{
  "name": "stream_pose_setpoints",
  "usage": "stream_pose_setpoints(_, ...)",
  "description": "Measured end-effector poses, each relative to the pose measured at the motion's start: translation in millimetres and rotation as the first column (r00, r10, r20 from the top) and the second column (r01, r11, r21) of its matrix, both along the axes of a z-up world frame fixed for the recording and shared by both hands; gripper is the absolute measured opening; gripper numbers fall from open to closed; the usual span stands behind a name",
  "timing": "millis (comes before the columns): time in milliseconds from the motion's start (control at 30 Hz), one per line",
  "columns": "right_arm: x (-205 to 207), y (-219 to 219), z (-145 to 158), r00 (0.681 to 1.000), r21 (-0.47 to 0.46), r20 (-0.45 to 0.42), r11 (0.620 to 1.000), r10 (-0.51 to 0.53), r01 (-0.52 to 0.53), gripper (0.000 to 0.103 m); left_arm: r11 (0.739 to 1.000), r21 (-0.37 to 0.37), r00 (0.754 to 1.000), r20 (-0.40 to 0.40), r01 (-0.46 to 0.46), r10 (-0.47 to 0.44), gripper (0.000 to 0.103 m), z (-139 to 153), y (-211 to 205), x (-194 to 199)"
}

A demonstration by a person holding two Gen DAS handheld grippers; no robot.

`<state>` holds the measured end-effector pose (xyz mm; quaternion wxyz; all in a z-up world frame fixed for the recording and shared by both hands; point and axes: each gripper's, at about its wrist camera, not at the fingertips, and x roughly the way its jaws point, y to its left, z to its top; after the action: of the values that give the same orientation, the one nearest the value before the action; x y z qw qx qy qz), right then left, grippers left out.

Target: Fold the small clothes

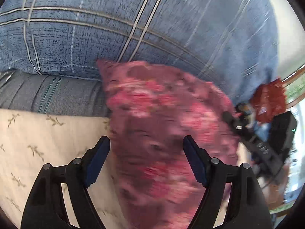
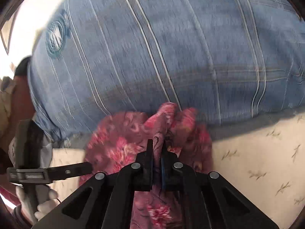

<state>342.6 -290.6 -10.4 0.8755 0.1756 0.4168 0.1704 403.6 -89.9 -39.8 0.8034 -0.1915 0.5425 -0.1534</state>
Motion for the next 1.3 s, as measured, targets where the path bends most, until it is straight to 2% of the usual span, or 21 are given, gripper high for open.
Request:
stream_pose_setpoints(33, 3, -7, -8, 0.999, 0.005, -0.025, 1.0, -0.029, 0.029, 0.005, 1.0, 0.024, 1.0, -0.031, 0.005, -0.004, 0.078, -9, -5, 5)
stream_pose_setpoints(67, 9, -13, -25, 0.994, -0.024, -0.093, 0.998, -0.057, 0.055, 0.005, 0.999, 0.044, 0.999, -0.039, 0.008, -0.007, 0.078, -15, -9, 7)
stream_pose_setpoints(133, 12, -14, -47, 0.982, -0.054, -0.177, 0.997, -0.065, 0.056, 0.004, 0.996, 0.089, 1.0, -0.005, 0.019, -0.019, 0.078, -7, -15, 5)
stream_pose_setpoints(233, -3, -13, -31, 0.993, -0.017, -0.101, 0.998, -0.066, 0.065, 0.006, 0.994, 0.108, 0.999, 0.042, 0.03, -0.034, 0.078, 9, -17, -9)
stream_pose_setpoints(267, -9, -14, -26, 0.994, -0.006, -0.087, 0.998, -0.062, 0.062, 0.01, 0.993, 0.117, 0.998, 0.058, 0.029, -0.036, 0.078, 14, -19, -13)
stream_pose_setpoints(433, -46, -30, -17, 0.992, 0.039, -0.084, 0.995, -0.093, 0.096, 0.016, 0.987, 0.157, 0.992, 0.123, 0.022, -0.041, 0.078, 33, -19, -36)
stream_pose_setpoints(500, -57, -36, -22, 0.989, 0.041, -0.114, 0.994, -0.095, 0.1, 0.033, 0.984, 0.176, 0.99, 0.13, 0.03, -0.053, 0.078, 36, -21, -40)
stream_pose_setpoints(533, -61, -37, -26, 0.987, 0.041, -0.13, 0.994, -0.093, 0.099, 0.035, 0.983, 0.182, 0.99, 0.131, 0.031, -0.055, 0.078, 38, -20, -41)
stream_pose_setpoints(633, -79, -37, -27, 0.991, 0.027, -0.124, 0.998, -0.06, 0.064, 0.03, 0.981, 0.19, 0.989, 0.138, 0.028, -0.055, 0.078, 46, -13, -51)
stream_pose_setpoints(700, -87, -34, -15, 0.998, 0.028, -0.064, 0.999, -0.019, 0.021, 0.008, 0.98, 0.196, 0.987, 0.149, 0.027, -0.057, 0.078, 49, -19, -54)
stream_pose_setpoints(767, -92, -30, -9, 0.999, 0.006, -0.031, 1.0, -0.027, 0.027, 0.007, 0.977, 0.211, 0.987, 0.151, 0.021, -0.054, 0.078, 52, -16, -60)
stream_pose_setpoints(867, -87, -26, -29, 0.994, -0.108, -0.107, 0.994, -0.034, 0.023, 0.008, 0.975, 0.223, 0.99, 0.134, 0.021, -0.052, 0.078, 49, -16, -65)
stream_pose_setpoints(933, -92, -29, -28, 0.995, -0.089, -0.092, 0.995, -0.049, 0.041, 0.008, 0.972, 0.234, 0.989, 0.138, 0.025, -0.059, 0.078, 49, -16, -71)
stream_pose_setpoints(1000, -100, -39, -23, 0.993, -0.01, -0.086, 0.997, -0.079, 0.079, 0.014, 0.969, 0.247, 0.99, 0.129, 0.03, -0.064, 0.078, 47, -12, -79)
stream_pose_setpoints(1033, -104, -44, -21, 0.992, 0.018, -0.09, 0.996, -0.089, 0.091, 0.014, 0.972, 0.232, 0.991, 0.114, 0.04, -0.068, 0.078, 44, -9, -83)
stream_pose_setpoints(1133, -123, -59, -23, 0.988, 0.084, -0.104, 0.989, -0.11, 0.119, 0.021, 0.995, 0.089, 0.998, 0.029, 0.055, -0.058, 0.079, 24, 2, -101)
stream_pose_setpoints(1167, -129, -62, -28, 0.986, 0.086, -0.119, 0.988, -0.117, 0.128, 0.033, 0.998, 0.021, 0.998, -0.016, 0.057, -0.056, 0.079, 10, 4, -108)
stream_pose_setpoints(1200, -134, -63, -32, 0.983, 0.076, -0.134, 0.988, -0.122, 0.133, 0.047, 0.998, -0.008, 0.997, -0.049, 0.055, -0.055, 0.079, 1, 3, -112)
stream_pose_setpoints(1233, -138, -62, -38, 0.981, 0.055, -0.15, 0.99, -0.123, 0.133, 0.049, 0.998, -0.021, 0.995, -0.082, 0.053, -0.054, 0.079, -8, 1, -115)
stream_pose_setpoints(1267, -142, -60, -40, 0.984, 0.043, -0.139, 0.992, -0.112, 0.119, 0.048, 0.999, 0.008, 0.998, -0.034, 0.046, -0.046, 0.079, -5, -3, -122)
stream_pose_setpoints(1300, -147, -58, -35, 0.989, 0.024, -0.11, 0.994, -0.104, 0.107, 0.038, 0.998, 0.025, 0.998, -0.017, 0.063, -0.062, 0.078, 0, -7, -126)
